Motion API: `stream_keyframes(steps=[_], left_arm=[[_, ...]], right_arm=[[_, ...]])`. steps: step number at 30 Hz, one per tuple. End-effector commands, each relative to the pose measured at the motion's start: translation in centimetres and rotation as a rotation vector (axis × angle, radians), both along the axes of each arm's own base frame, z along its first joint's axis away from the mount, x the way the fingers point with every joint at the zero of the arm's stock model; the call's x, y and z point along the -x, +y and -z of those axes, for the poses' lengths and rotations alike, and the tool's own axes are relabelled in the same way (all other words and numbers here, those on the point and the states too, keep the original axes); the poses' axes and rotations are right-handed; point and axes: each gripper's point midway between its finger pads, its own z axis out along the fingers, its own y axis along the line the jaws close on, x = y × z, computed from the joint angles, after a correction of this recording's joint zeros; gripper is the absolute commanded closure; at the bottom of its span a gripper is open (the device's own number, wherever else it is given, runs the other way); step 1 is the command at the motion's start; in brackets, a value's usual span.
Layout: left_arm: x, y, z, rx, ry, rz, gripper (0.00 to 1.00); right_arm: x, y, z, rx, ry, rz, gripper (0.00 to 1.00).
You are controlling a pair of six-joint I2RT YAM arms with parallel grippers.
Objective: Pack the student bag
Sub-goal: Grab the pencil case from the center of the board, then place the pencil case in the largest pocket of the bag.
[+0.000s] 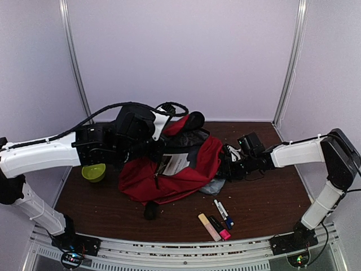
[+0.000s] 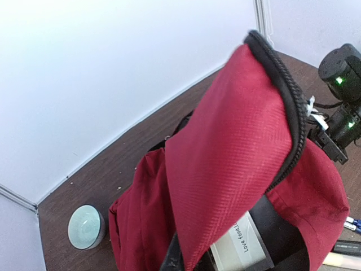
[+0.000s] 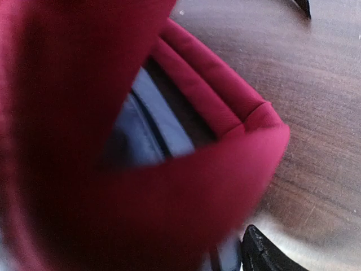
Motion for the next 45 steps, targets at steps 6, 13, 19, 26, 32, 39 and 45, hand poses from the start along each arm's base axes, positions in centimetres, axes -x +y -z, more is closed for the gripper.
stream_keyframes(steps=[6,13,19,26,32,39,45], left_arm=[[-0.3,2.6,-5.8,0.143,-0.13,-0.084,1.0],[-0.4,3.6,-6.3,0.119,-0.145,-0.111,1.0],[-0.2,4.0,-6.4,0.12,-0.153,-0.114,1.0],[-0.2,2.2,-5.6,0.124,-0.125,-0.058,1.0],[-0.1,1.0,-5.6,0.141,-0.118,-0.022,1.0],[-0.1,-0.6,-5.1,0.153,-0.101,0.022,1.0],[0.0,-2.3,-5.5,0.167,-0.093,0.064,1.0]], right_arm=[[0.1,0.8,1.6,0.009,0.041,-0.014,0.62],[0.0,-2.2,-0.6,-0.006,0.003,0.082,0.94],[-0.6,-6.8,-3.2,-0.061,-0.062,0.244,1.0],[-3.2,-13.9,-13.1,-0.111,-0.353,0.541,1.0],[-1.1,-19.5,-25.0,-0.121,-0.698,0.774,1.0],[1.5,-15.9,-32.6,-0.338,-0.802,0.615,1.0],[3.3,-5.7,-28.0,-0.391,-0.463,0.203,1.0]])
